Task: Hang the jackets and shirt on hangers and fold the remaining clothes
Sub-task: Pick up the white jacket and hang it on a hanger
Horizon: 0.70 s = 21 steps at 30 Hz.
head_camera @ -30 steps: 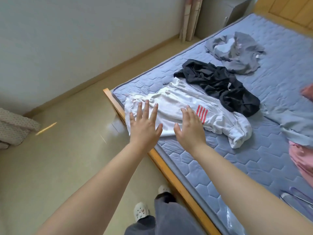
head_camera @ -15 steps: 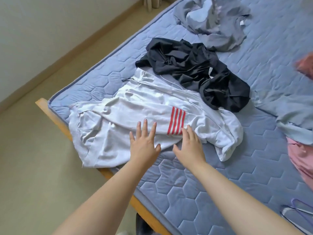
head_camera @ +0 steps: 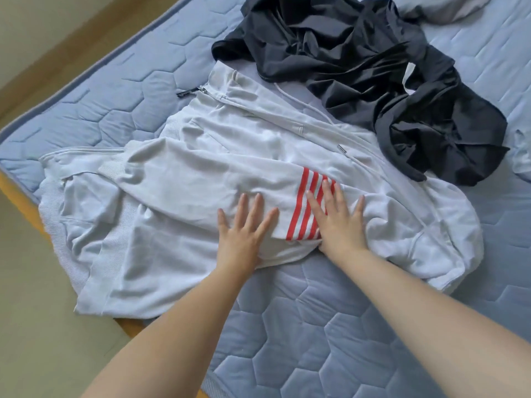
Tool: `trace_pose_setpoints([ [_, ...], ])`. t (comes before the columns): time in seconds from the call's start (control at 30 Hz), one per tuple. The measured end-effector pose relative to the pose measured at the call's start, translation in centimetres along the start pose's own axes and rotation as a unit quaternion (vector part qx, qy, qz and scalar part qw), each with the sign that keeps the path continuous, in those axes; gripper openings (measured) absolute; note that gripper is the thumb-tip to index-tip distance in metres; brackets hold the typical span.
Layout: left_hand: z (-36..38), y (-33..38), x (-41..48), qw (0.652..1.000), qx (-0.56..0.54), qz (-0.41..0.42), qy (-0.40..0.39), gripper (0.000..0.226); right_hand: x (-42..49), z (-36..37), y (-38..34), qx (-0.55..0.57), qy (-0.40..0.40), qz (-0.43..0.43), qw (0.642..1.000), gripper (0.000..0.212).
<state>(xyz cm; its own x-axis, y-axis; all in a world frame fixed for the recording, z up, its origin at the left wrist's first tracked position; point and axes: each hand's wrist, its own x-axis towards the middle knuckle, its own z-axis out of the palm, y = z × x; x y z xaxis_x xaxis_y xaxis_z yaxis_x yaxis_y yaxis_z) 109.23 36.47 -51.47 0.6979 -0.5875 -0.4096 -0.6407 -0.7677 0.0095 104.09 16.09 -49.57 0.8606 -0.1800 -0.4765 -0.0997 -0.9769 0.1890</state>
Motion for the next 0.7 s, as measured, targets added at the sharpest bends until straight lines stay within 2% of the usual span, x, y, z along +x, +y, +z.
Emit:
trace_pose_setpoints([
  [0.1,0.1,-0.7,2.0,0.998,-0.019,0.043,0.040,0.121,2.2,-0.1,0.2,0.089,0.034,-0.038,0.995,0.077],
  [0.2,-1.9,-0.9,2.8,0.994,-0.091,0.031,0.045,0.098,2.4,-1.1,-0.5,0.157,0.052,-0.060,0.984,0.056],
  [0.27,-2.7,-1.5,2.4,0.992,-0.122,0.000,-0.010,0.074,0.6,-2.4,-1.4,0.156,0.009,-0.070,0.985,0.041],
  [0.33,-3.9,-2.3,1.4,0.984,-0.150,0.017,-0.099,0.051,-2.2,-3.9,-2.3,0.170,-0.098,-0.090,0.976,0.036],
  [0.43,-5.9,-2.3,-0.2,0.933,-0.178,0.054,-0.309,0.016,-5.5,-5.4,-2.8,0.205,-0.249,-0.121,0.939,0.015],
  [0.47,-6.4,-2.3,-0.4,0.922,-0.185,0.051,-0.337,0.015,-6.0,-5.6,-2.6,0.228,-0.262,-0.113,0.931,0.011],
  [0.5,-6.6,-2.3,-0.6,0.930,-0.183,0.043,-0.315,0.019,-6.1,-5.7,-2.3,0.251,-0.233,-0.091,0.935,0.014],
  [0.53,-6.6,-2.4,-0.7,0.955,-0.168,0.034,-0.242,0.025,-5.9,-5.6,-2.0,0.273,-0.162,-0.058,0.947,0.021],
  [0.57,-6.4,-2.5,-0.8,0.980,-0.161,0.031,-0.114,0.033,-5.6,-5.5,-1.6,0.285,-0.068,-0.023,0.956,0.030],
  [0.6,-5.8,-2.4,-0.7,0.988,-0.154,0.035,0.006,0.041,-4.9,-5.2,-1.1,0.281,0.018,0.006,0.959,0.041],
  [0.63,-5.3,-2.2,-0.5,0.985,-0.151,0.039,0.080,0.051,-4.1,-5.0,-0.4,0.270,0.071,0.032,0.960,0.057],
  [0.67,-5.0,-2.0,-0.1,0.983,-0.142,0.047,0.106,0.063,-3.0,-4.9,0.3,0.252,0.075,0.054,0.963,0.078],
  [0.7,-4.9,-1.6,0.2,0.988,-0.118,0.057,0.076,0.074,-1.7,-4.8,1.0,0.234,0.046,0.064,0.969,0.099],
])
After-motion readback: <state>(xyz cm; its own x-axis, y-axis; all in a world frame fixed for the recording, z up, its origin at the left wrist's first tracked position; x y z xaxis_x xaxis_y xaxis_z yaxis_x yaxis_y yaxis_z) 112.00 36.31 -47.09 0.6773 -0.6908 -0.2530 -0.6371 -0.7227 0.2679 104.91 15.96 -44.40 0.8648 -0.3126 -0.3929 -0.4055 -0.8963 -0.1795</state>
